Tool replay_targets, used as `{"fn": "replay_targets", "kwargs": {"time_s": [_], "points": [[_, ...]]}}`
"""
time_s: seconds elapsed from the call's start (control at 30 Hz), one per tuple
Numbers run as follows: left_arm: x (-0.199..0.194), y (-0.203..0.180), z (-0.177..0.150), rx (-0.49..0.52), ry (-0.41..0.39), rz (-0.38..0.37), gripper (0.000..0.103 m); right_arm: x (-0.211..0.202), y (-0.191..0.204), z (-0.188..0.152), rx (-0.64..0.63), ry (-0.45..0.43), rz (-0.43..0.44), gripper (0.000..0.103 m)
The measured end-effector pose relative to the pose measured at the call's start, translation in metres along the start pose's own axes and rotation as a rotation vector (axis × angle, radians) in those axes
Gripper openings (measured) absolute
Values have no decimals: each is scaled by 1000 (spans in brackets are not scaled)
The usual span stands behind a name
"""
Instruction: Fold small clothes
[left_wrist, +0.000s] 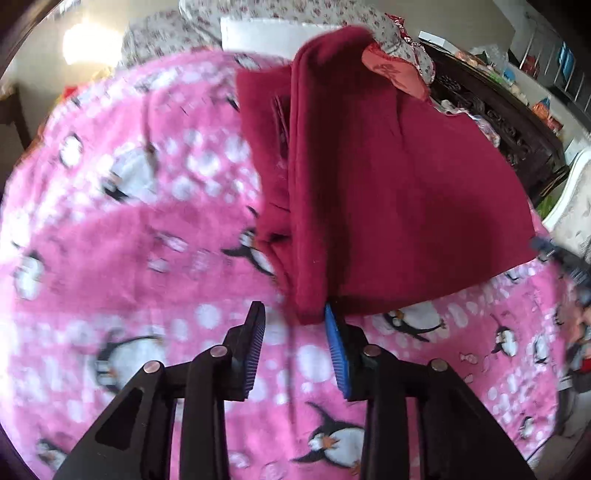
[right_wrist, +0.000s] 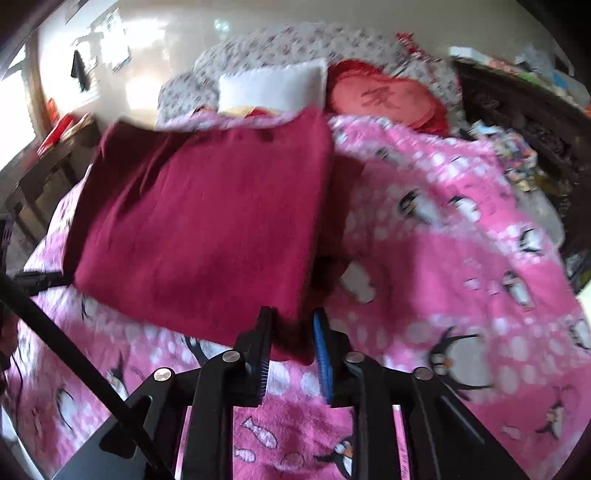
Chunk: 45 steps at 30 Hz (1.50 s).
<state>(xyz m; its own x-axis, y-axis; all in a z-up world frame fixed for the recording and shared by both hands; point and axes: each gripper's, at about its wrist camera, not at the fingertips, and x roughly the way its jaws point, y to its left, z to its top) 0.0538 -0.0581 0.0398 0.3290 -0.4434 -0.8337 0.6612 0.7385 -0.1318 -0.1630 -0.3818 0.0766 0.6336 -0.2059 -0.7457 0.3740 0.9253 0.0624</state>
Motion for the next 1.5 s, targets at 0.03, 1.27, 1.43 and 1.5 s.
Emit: {"fn": "replay_targets", "kwargs": {"time_s": [0.03,1.27,1.43,1.5], "points": [[-5,1,0,9,-13,20,34,-10,2,5,-3,-27,-39,29],[17,10,1,-267,-129,-74,69,127,225,172,-131,-5,280,64],[14,4,-4,-265,-140,-40,71,108,233,165,-171,10,299,73],[12,2,-5,-269,-146,-34,72,104,241,164,-192,18,311,79]]}}
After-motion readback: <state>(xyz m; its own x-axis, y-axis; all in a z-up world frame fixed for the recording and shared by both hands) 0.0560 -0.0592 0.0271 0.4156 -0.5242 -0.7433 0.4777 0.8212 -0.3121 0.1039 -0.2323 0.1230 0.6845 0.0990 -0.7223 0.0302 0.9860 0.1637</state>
